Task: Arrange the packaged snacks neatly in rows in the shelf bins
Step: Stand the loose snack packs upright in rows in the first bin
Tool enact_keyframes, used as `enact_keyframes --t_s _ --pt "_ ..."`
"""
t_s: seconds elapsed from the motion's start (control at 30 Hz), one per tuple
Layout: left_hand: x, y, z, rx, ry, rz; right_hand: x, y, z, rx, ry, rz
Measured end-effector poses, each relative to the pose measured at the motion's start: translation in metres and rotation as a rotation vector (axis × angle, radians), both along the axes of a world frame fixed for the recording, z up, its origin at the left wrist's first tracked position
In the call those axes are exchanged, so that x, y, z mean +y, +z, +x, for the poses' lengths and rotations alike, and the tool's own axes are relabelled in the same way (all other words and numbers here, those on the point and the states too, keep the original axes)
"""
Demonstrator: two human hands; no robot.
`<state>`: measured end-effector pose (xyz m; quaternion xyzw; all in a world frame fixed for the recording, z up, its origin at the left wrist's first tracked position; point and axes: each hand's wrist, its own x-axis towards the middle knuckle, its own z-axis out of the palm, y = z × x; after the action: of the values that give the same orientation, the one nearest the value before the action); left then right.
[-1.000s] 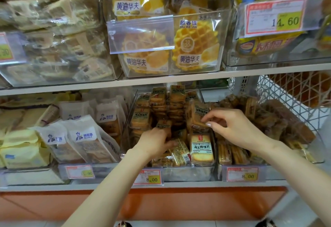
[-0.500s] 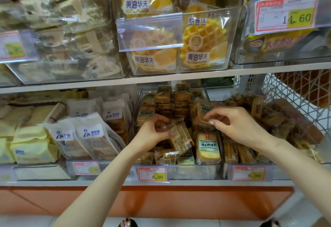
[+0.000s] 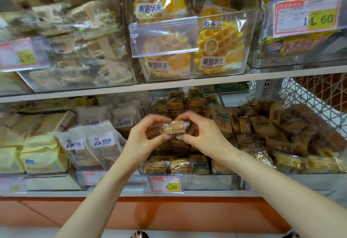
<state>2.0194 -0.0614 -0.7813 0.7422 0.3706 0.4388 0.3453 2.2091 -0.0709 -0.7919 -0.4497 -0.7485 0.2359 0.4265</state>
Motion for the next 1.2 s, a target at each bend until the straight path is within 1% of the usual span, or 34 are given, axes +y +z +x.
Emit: enact_keyframes --t_s 0.1,0.2,0.33,0.43,0.5,0.6,0.67,0.77,0.87,0.93,0.97,1.07,1.13,1.2 --pt "0.002 -0.003 -0.008 0.085 0.005 -0.011 0.004 -0.007 -0.001 -0.05 -0.003 0.104" --pt "0.002 -0.006 -0.013 0.146 0.053 -0.107 0.006 -0.012 -0.001 -0.054 -0.034 0.175" --pt "0.003 -0.01 -0.013 0.217 0.071 -0.197 0.003 -0.014 0.001 0.033 -0.027 0.145" --pt "0.003 -0.013 -0.01 0.184 0.033 -0.279 0.0 -0.015 0.002 0.078 -0.019 0.119" --pt "0.001 -0.013 -0.006 0.182 0.038 -0.309 -0.001 -0.015 0.003 0.075 -0.019 0.109" --pt "-0.001 -0.011 0.002 0.257 0.087 -0.297 -0.003 -0.014 0.006 0.053 0.012 0.065" --pt "-0.001 -0.011 0.006 0.248 0.106 -0.26 -0.004 -0.013 0.01 0.024 0.033 0.03" --pt "0.0 -0.009 0.009 0.195 0.066 -0.229 -0.003 -0.014 0.017 -0.054 -0.009 0.07" --pt "0.004 -0.007 0.007 0.245 0.05 -0.208 -0.001 -0.016 0.016 -0.112 -0.074 0.116" --pt "0.008 -0.004 0.002 0.241 0.119 -0.166 0.003 -0.017 0.012 -0.117 -0.125 0.127" --pt "0.009 -0.001 -0.001 0.21 0.187 -0.135 0.006 -0.016 0.009 -0.105 -0.149 0.124" --pt "0.014 0.0 -0.013 0.106 0.466 -0.063 0.017 -0.012 -0.009 -0.067 -0.198 0.076" --pt "0.017 -0.003 -0.019 0.124 0.56 -0.035 0.025 -0.01 -0.027 -0.038 -0.221 0.064" --pt "0.016 -0.008 -0.019 0.198 0.565 0.02 0.031 -0.01 -0.043 -0.032 -0.246 0.085"
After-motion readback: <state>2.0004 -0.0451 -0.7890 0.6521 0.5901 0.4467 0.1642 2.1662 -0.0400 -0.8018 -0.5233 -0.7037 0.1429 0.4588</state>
